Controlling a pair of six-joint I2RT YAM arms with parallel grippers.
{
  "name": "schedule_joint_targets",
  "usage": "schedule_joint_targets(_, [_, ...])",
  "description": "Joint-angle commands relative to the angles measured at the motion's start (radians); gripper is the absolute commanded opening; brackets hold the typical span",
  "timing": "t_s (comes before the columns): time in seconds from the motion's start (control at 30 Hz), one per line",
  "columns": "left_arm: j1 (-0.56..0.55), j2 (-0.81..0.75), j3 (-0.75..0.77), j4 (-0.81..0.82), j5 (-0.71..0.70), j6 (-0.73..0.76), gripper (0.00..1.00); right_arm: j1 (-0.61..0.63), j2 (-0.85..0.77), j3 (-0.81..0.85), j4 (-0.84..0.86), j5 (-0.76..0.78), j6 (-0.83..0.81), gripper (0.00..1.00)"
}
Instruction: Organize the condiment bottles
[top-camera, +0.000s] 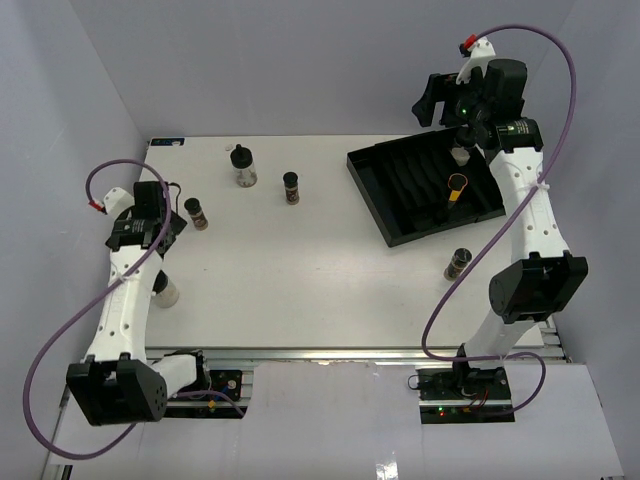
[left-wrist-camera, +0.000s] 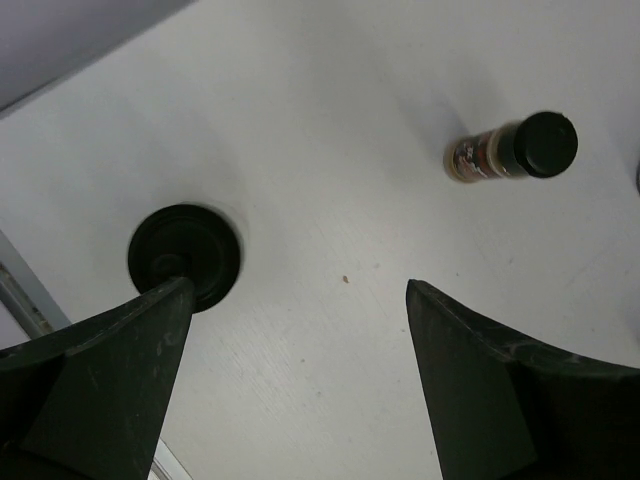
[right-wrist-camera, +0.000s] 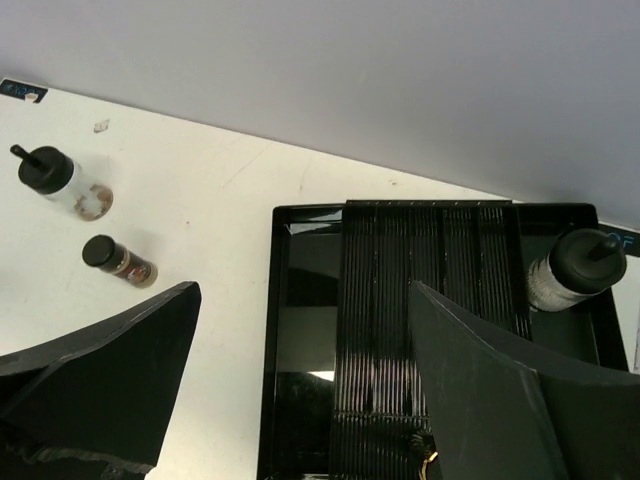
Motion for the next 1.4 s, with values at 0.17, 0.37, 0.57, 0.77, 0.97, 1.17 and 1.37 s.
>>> schedule_joint_targets(0.17, [0.182, -0.032, -0.085, 0.031, 0.019, 0.061, 0.98, -0.005, -0.062, -0.067, 0.061, -0.053, 0.044, 0.92])
schedule_joint_targets(0.37, [0.245, -0.062, -0.143, 0.078, 0.076, 0.062, 0.97, -0.005, -0.047, -0.033, 0.025, -0.077, 0.04, 0.93])
schedule_joint_targets(0.57, [0.275, -0.036, -0.185, 0.104, 0.142, 0.062, 0.97, -0.007, -0.079, -0.072, 0.042, -0.082, 0.034, 0.94])
schedule_joint_targets(0.77, [0.275, -0.005, -0.202, 0.137, 0.2, 0.059, 0.98, -0.005, -0.118, -0.132, 0.071, -0.062, 0.022, 0.94])
schedule_joint_targets(0.97, [0.275, 0.005, -0.218, 0.141, 0.201, 0.049, 0.98, -0.005, -0.128, -0.141, 0.074, -0.063, 0.019, 0.95])
schedule_joint_targets(1.17, [0.275, 0.03, -0.226, 0.129, 0.204, 0.035, 0.94, -0.006, -0.134, -0.16, 0.086, -0.066, 0.024, 0.95])
schedule_joint_targets(1.37, [0.275, 0.061, -0.236, 0.129, 0.219, 0.034, 0.93, -0.007, -0.134, -0.174, 0.093, -0.063, 0.023, 0.95])
